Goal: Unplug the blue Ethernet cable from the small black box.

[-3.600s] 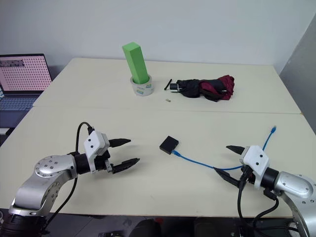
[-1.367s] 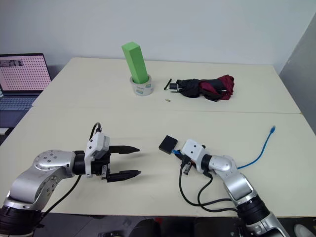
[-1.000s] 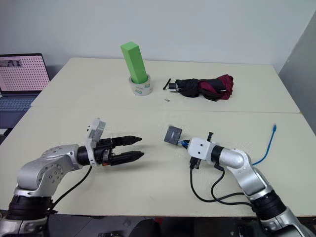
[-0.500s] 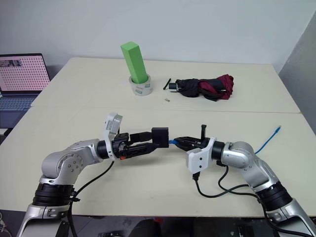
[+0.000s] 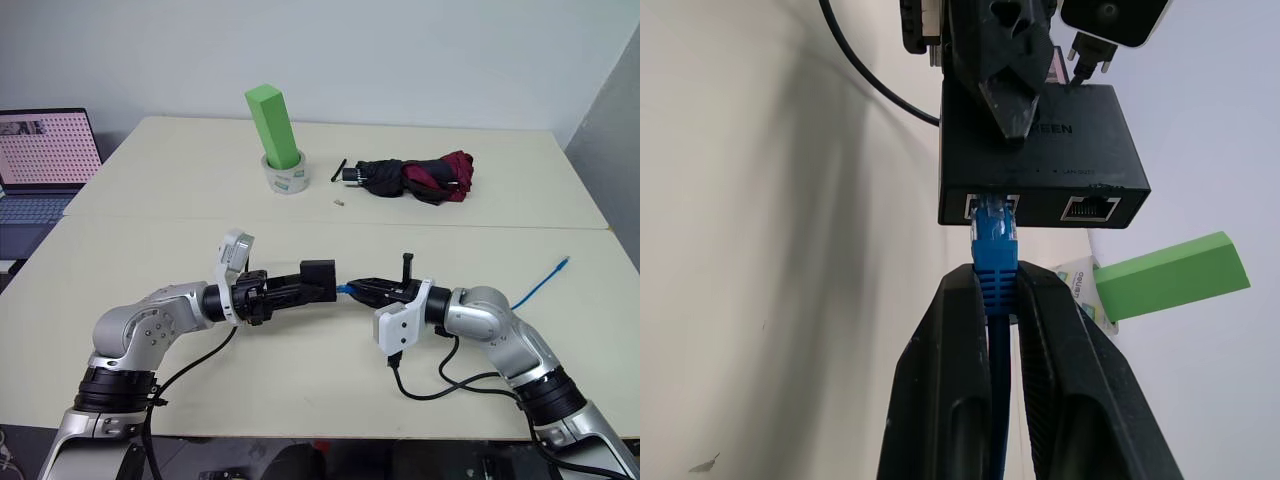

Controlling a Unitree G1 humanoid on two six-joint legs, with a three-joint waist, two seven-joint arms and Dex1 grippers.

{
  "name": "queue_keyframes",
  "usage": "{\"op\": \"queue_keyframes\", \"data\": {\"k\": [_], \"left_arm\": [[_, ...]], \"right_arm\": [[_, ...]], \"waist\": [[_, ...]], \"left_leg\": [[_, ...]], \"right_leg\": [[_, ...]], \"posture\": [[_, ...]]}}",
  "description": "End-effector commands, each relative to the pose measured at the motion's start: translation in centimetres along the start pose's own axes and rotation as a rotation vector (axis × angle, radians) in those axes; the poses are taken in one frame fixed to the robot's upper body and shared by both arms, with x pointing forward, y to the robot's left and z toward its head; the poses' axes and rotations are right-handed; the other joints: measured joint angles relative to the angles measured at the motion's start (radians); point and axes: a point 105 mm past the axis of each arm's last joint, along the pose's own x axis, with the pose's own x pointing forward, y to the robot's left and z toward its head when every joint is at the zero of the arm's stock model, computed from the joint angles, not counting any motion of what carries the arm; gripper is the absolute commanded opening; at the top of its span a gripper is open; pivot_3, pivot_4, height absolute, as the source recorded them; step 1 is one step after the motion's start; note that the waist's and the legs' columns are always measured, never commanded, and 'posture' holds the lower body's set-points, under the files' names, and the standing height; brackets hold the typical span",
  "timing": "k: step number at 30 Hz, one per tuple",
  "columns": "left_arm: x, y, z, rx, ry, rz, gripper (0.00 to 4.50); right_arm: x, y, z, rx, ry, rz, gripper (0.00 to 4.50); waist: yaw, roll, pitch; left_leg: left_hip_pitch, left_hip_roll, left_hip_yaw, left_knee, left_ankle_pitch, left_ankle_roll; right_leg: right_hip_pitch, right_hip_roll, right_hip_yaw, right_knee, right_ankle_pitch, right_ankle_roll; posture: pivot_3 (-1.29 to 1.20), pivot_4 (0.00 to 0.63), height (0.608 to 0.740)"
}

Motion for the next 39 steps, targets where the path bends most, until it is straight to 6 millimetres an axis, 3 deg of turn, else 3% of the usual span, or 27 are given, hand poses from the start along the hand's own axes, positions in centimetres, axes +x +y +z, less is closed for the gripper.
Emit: {"op": "queue_keyframes", "data": {"k": [1,6,8,14,16,19,24,28,39], "left_arm": [[0.2,0.0,0.5,0.039,0.0,-0.003,0.79],[0.0,0.1,0.3,0.04,0.005,0.001,0.79],[-0.1,0.1,0.2,0.041,0.008,0.0,0.79],[0.1,-0.2,0.7,0.078,-0.001,-0.015,0.79],[0.5,-0.8,1.1,0.105,0.003,-0.047,0.79],[0.6,-1.6,1.0,0.131,0.03,-0.093,0.79],[0.5,-2.6,1.0,0.143,0.059,-0.153,0.79],[0.5,-3.2,1.2,0.158,0.068,-0.194,0.79],[0.7,-4.0,1.5,0.174,0.066,-0.225,0.79]], "right_arm": [[0.4,-0.6,1.2,-0.054,-0.048,0.0,0.13],[0.3,-0.1,1.3,-0.063,-0.052,0.047,0.13],[-0.1,0.0,1.1,-0.053,-0.042,0.072,0.84],[-1.8,-1.3,2.0,0.071,-0.048,0.072,2.11],[-2.7,-1.8,2.3,0.209,-0.041,0.067,2.49],[-3.8,-1.9,2.6,0.564,-0.036,0.061,3.19],[-3.9,-2.1,3.0,1.002,-0.06,0.04,3.25],[-3.7,-2.1,3.6,1.209,-0.108,0.063,3.25],[-2.7,-2.1,4.0,1.374,-0.145,0.119,3.25]], "waist": [[0.0,0.0,0.0],[0.0,0.0,0.0],[0.0,0.0,0.0],[0.001,0.0,0.0],[0.001,0.0,0.0],[0.005,0.0,0.0],[0.002,0.0,0.0],[0.002,0.0,0.0],[0.001,0.0,0.0]], "left_leg": [[0.0,0.0,0.0,0.0,0.0,0.0],[0.0,0.0,0.0,0.0,0.0,0.0],[0.0,0.0,0.0,0.0,0.0,0.0],[0.0,0.0,0.0,0.0,0.0,0.0],[0.0,0.0,0.0,0.0,0.0,0.0],[-0.001,0.0,-0.001,0.0,0.0,0.0],[0.0,0.0,-0.001,0.0,0.0,0.0],[0.0,0.0,-0.001,0.0,0.0,0.0],[-0.001,0.0,-0.001,0.0,0.0,0.001]], "right_leg": [[0.0,0.0,0.0,0.0,0.0,0.0],[0.0,0.0,0.0,0.0,0.0,0.0],[0.0,0.0,0.0,0.0,0.0,0.0],[0.0,0.0,0.0,0.0,0.0,0.0],[0.0,0.0,0.0,0.0,0.0,0.0],[0.001,0.0,-0.001,-0.001,0.0,0.0],[0.001,0.0,0.0,0.0,0.0,0.0],[0.001,0.0,-0.001,-0.001,0.0,0.0],[0.001,0.0,0.0,-0.001,0.0,0.0]], "posture": [[0.0,0.15,0.74],[0.0,0.15,0.74],[0.0,0.15,0.74],[0.0,0.15,0.74],[0.0,0.15,0.74],[0.0,0.15,0.74],[0.0,0.15,0.74],[0.0,0.15,0.74],[0.0,0.15,0.74]]}}
